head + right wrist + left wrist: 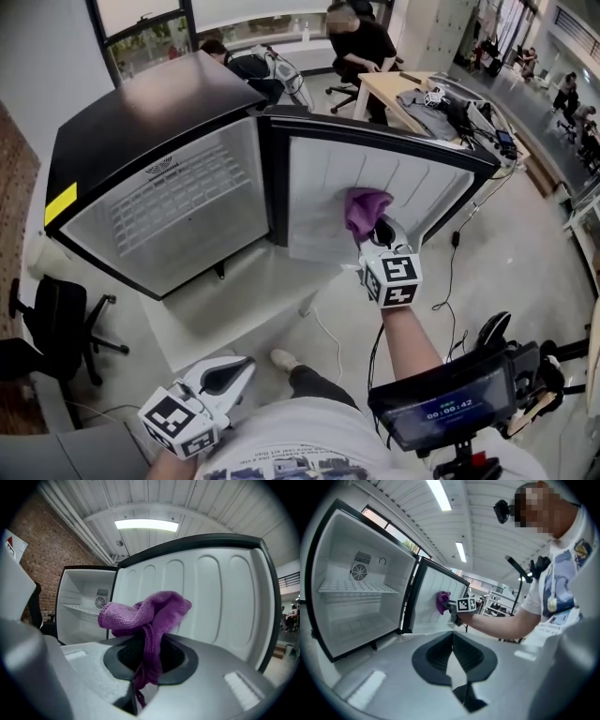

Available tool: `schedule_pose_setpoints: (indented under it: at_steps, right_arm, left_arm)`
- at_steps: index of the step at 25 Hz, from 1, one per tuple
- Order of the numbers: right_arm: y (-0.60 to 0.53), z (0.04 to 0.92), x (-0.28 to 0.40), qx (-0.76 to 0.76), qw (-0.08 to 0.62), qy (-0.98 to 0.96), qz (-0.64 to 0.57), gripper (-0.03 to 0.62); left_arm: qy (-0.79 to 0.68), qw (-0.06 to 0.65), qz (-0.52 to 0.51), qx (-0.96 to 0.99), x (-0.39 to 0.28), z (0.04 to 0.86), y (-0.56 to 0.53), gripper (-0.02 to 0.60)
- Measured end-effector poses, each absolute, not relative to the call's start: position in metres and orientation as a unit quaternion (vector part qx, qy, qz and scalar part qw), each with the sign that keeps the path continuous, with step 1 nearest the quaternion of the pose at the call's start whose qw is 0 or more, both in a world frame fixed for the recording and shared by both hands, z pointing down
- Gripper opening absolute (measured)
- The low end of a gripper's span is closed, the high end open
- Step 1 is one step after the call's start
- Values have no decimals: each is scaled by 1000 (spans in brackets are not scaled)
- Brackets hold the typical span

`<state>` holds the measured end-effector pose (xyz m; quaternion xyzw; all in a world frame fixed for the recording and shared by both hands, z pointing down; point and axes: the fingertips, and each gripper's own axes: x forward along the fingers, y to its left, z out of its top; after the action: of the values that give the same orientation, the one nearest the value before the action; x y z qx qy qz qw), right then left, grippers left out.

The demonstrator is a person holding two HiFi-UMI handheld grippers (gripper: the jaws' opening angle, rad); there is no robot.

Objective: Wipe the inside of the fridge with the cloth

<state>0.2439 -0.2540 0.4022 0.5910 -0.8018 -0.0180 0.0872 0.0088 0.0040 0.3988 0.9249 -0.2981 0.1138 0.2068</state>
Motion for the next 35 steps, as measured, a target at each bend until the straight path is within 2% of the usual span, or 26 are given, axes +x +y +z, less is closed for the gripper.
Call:
schedule_pose_setpoints:
  at_steps: [12, 17, 22, 31, 35]
  right_arm:
    - [-222, 410, 364, 686, 101, -721, 4, 67]
    - [-216, 415, 378, 702, 97, -705, 13, 67]
    - [-213, 423, 335, 671, 88, -736, 24, 67]
    - [-245, 429, 184, 543, 90, -835, 7, 67]
    - [-261, 433, 145, 511, 95, -854, 5, 67]
  left_arm:
    - [-285, 208, 115, 928, 17, 395, 8, 5]
    - [-285, 209, 114, 929, 15, 398, 7, 5]
    - [-288, 210, 110, 928, 14, 396, 9, 5]
    - [-316, 215, 110, 918, -1, 397, 12, 5]
    - [-336, 216, 113, 910, -10, 395, 15, 6]
